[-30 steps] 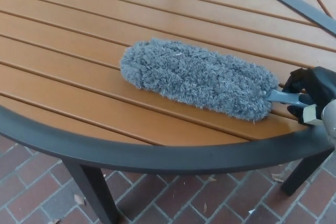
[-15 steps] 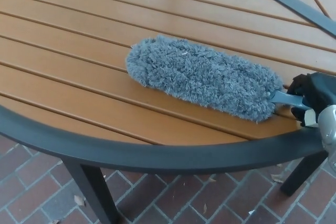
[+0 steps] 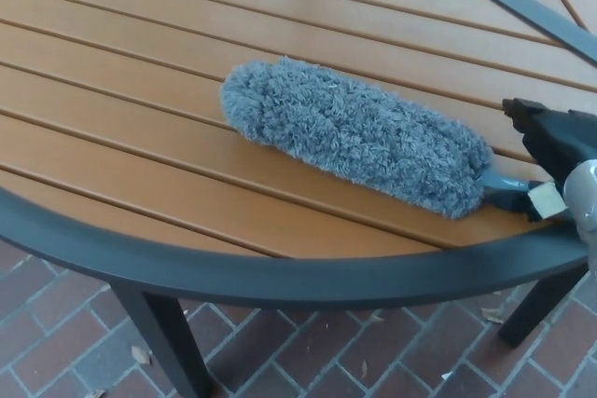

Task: The robot walks towards a desk kept outside and uses its right hand to up pick up the grey duster kept on it and uses it to clean the table by swiping it twice

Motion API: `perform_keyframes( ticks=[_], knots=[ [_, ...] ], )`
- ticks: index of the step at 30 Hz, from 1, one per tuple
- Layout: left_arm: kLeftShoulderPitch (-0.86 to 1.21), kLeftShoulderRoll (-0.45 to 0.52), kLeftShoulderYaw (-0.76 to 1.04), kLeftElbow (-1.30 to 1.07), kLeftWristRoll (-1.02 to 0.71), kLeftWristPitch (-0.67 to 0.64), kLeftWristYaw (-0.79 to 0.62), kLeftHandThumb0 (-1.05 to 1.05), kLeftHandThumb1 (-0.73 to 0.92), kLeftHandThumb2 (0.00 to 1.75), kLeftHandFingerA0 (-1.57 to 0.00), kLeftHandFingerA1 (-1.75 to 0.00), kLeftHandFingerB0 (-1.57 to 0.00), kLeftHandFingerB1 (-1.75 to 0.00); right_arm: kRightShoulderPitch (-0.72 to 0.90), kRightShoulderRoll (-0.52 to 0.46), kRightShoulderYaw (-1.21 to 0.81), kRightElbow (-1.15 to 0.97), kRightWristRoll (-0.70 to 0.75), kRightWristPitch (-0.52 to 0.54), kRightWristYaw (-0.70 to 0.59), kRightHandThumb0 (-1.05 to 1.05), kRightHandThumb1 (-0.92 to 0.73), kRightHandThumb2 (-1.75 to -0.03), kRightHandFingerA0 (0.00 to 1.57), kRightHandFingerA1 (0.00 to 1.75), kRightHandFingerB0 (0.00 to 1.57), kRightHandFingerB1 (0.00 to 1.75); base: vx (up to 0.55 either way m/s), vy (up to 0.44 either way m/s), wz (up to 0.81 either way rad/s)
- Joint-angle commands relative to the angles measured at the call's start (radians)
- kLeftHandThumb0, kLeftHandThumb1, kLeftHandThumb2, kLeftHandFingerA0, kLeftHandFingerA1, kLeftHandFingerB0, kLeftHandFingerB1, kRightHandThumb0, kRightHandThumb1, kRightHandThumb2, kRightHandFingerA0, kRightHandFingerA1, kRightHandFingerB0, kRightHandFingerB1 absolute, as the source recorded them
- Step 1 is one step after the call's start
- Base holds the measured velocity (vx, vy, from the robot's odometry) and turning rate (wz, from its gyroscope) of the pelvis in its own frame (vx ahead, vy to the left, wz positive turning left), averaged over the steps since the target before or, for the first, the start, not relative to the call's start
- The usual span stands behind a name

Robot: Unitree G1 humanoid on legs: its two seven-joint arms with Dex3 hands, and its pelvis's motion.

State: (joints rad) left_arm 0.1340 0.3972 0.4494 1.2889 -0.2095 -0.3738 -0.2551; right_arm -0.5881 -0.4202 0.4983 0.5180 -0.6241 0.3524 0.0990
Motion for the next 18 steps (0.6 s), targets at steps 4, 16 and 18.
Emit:
perform_keyframes(
  ticks=[4, 16, 18],
  knots=[
    [0.006, 0.010, 0.008, -0.005, -0.009, 0.013, 0.009, -0.10, 0.64, 0.58, -0.78, -0.50, -0.70, -0.49, 0.026, -0.287, -0.021, -0.427, 0.042, 0.113, 0.545, -1.05, -0.66, -0.60, 0.00, 0.00, 0.00, 0.00, 0.00, 0.000, 0.00],
    [0.017, -0.011, 0.020, 0.000, -0.024, 0.012, -0.005, -0.10, 0.66, 0.59, -0.77, -0.53, -0.69, -0.50, 0.648, -0.399, -1.007, -0.837, 0.345, 0.125, 0.609, -0.83, -0.50, -0.86, 0.00, 0.10, 0.09, 0.14, 0.00, 0.000, 0.00],
    [0.014, -0.012, 0.021, 0.001, -0.026, 0.020, -0.007, -0.10, 0.66, 0.59, -0.77, -0.52, -0.69, -0.50, 0.754, -0.310, -1.142, -0.791, 0.350, 0.097, 0.523, -0.83, -0.50, -0.84, 0.00, 0.11, 0.05, 0.12, 0.00, 0.000, 0.00]
  ],
)
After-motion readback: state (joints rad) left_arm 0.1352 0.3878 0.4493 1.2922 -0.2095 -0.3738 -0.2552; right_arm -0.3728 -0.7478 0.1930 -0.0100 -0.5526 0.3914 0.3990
